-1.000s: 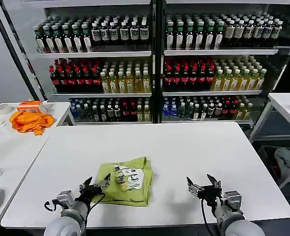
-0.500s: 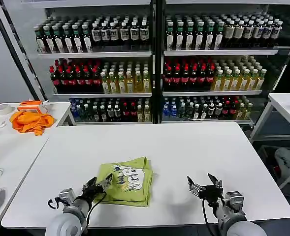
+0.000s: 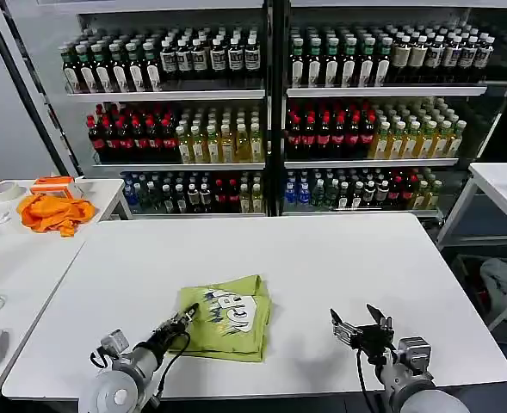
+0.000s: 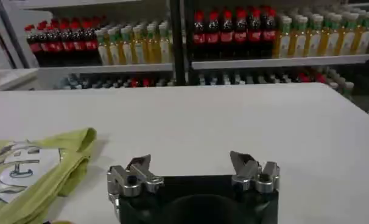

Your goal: Fold and organize the clothes.

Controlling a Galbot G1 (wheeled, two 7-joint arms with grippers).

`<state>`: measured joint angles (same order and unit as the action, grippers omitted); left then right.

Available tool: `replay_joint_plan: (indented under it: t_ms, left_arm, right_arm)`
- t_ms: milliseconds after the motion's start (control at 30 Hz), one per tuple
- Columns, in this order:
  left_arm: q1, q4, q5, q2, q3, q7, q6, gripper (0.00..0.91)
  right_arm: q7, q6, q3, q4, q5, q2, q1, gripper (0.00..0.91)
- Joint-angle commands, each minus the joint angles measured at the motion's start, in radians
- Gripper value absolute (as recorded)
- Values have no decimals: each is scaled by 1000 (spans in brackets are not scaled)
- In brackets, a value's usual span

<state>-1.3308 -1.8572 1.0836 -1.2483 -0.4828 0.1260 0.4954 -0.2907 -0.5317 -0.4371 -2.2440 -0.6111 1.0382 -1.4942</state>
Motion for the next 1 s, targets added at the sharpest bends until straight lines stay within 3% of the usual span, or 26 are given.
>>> replay_joint_plan:
  t_ms: [33, 367, 533, 800, 900, 1000]
  left_arm:
    - [1, 6, 156, -13, -30, -21, 1, 20]
    - [-23, -58, 308, -53, -139, -9, 3, 20]
    - [-28, -124, 281, 37, -312, 16, 1, 20]
    - [-54, -203, -58, 331, -564, -30, 27, 20]
    - [-83, -249, -256, 372, -553, -72, 23, 20]
    - [-146, -298, -497, 360, -427, -109, -26, 20]
  right_arm:
    - [0, -1, -5, -7, 0, 0, -8, 907]
    - [1, 0, -22, -30, -2, -8, -28, 907]
    - [4, 5, -28, -35, -3, -7, -32, 907]
    - [8, 11, -4, -29, -2, 3, -14, 907]
    - [9, 14, 6, -23, 2, 6, -9, 907]
    - [12, 17, 8, -21, 7, 7, -12, 907]
